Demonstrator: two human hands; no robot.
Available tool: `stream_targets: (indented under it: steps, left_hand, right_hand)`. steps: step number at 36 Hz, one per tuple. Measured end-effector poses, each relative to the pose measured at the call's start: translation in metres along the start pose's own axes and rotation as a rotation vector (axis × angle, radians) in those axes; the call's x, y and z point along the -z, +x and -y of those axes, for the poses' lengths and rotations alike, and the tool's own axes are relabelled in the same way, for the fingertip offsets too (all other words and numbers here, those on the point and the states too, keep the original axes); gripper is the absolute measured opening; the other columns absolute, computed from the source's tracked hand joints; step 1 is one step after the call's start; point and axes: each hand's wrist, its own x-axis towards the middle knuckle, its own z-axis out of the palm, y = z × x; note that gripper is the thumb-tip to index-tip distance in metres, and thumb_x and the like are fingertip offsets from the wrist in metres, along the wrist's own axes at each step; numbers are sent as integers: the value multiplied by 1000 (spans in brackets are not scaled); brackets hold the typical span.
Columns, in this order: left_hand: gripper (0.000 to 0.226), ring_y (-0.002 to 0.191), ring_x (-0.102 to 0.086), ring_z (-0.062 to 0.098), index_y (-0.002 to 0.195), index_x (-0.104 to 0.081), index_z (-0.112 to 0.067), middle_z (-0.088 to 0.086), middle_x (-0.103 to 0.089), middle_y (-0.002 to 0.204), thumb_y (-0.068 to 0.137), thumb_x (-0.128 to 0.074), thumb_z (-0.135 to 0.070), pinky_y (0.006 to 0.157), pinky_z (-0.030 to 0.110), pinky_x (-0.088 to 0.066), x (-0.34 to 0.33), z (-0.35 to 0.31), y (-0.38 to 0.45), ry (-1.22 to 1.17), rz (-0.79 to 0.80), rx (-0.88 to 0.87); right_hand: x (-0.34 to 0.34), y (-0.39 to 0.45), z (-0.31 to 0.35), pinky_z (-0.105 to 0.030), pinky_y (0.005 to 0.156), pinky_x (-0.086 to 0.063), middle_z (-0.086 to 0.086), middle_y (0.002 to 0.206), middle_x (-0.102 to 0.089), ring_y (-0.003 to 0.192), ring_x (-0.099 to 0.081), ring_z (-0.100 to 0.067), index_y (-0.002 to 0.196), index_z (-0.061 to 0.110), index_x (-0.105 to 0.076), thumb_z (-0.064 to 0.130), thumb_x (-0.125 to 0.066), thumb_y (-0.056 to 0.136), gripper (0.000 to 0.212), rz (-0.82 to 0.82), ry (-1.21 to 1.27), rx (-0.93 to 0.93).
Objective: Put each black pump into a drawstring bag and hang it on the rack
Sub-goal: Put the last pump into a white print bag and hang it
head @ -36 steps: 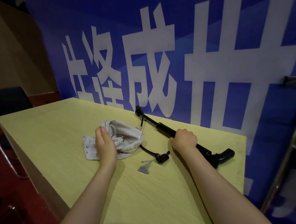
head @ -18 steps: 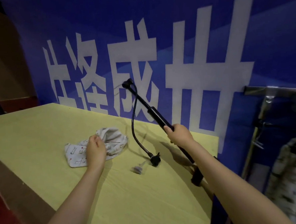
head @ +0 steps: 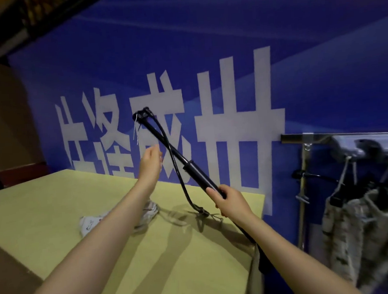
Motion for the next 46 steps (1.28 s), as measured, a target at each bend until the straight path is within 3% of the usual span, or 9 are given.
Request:
stream_targets:
  steps: [4, 6, 10, 17, 24, 29, 35, 38, 46]
  left_hand:
    - [25, 81, -63, 20, 99, -54, -17, 6, -61, 92, 101, -44, -40, 79, 33, -56, -19, -31, 14, -291, 0, 103]
    - [28, 71, -61, 18, 112, -50, -10, 4, -57, 84, 103, -41, -35, 66, 27, -53, -29, -33, 15, -304, -27, 128]
    - [33, 64, -54, 15, 122, -45, -10, 0, -50, 74, 104, -33, -36, 70, 30, -48, -49, -31, 11, -300, -67, 109]
    - [32, 57, -59, 15, 82, -49, -14, -5, -46, 50, 104, -39, -35, 84, 35, -53, -70, -25, -18, -511, 83, 28]
    - [39, 87, -68, 24, 76, -49, -17, 0, -57, 64, 104, -29, -36, 86, 44, -52, -70, -39, -27, -603, 239, -22]
    - [44, 93, -67, 27, 87, -56, -16, 4, -67, 82, 94, -44, -58, 89, 42, -53, -51, -68, -13, -347, 252, -35]
    - [42, 89, -69, 21, 104, -61, -8, 5, -66, 91, 91, -60, -47, 70, 28, -57, -27, -84, 1, -210, 69, 6]
    - [29, 78, -67, 20, 91, -57, -14, 5, -65, 89, 99, -49, -41, 65, 27, -55, -22, -72, 3, -219, -20, 27]
    - [29, 75, -68, 16, 93, -57, -13, 1, -63, 78, 105, -37, -30, 71, 23, -53, -20, -48, -9, -341, -62, -30]
  right_hand:
    - [4, -16, -9, -41, 63, -54, 0, 78, -66, 68, -63, -17, 99, 27, -63, 55, -51, 92, 31, 13, 25, 37]
    - [8, -24, -13, -37, 66, -54, 2, 80, -66, 71, -63, -13, 103, 27, -62, 52, -50, 94, 29, 20, 20, 55]
    - [17, -35, -15, -25, 61, -48, 6, 79, -64, 70, -61, -8, 104, 27, -59, 47, -47, 97, 24, 42, 2, 95]
    - [24, -38, -3, -27, 49, -43, 2, 70, -58, 53, -53, -12, 100, 23, -61, 45, -46, 98, 26, 106, 240, 60]
    - [24, -30, 16, -31, 50, -42, -2, 70, -57, 55, -52, -18, 99, 12, -60, 43, -48, 98, 33, 103, 387, 42]
    - [28, -13, 24, -37, 58, -47, 0, 73, -60, 61, -56, -16, 99, 25, -61, 50, -52, 94, 27, -22, 272, 130]
    - [18, 0, 28, -25, 51, -39, 9, 69, -58, 60, -55, -7, 104, 31, -58, 54, -55, 91, 27, -131, 50, 116]
    - [5, -4, 29, -23, 52, -39, 9, 72, -60, 63, -57, -7, 108, 30, -60, 54, -54, 92, 30, -111, 62, 125]
    - [-4, -10, 29, -41, 61, -52, 6, 73, -61, 65, -59, -14, 108, 29, -62, 56, -52, 91, 34, -27, 168, 135]
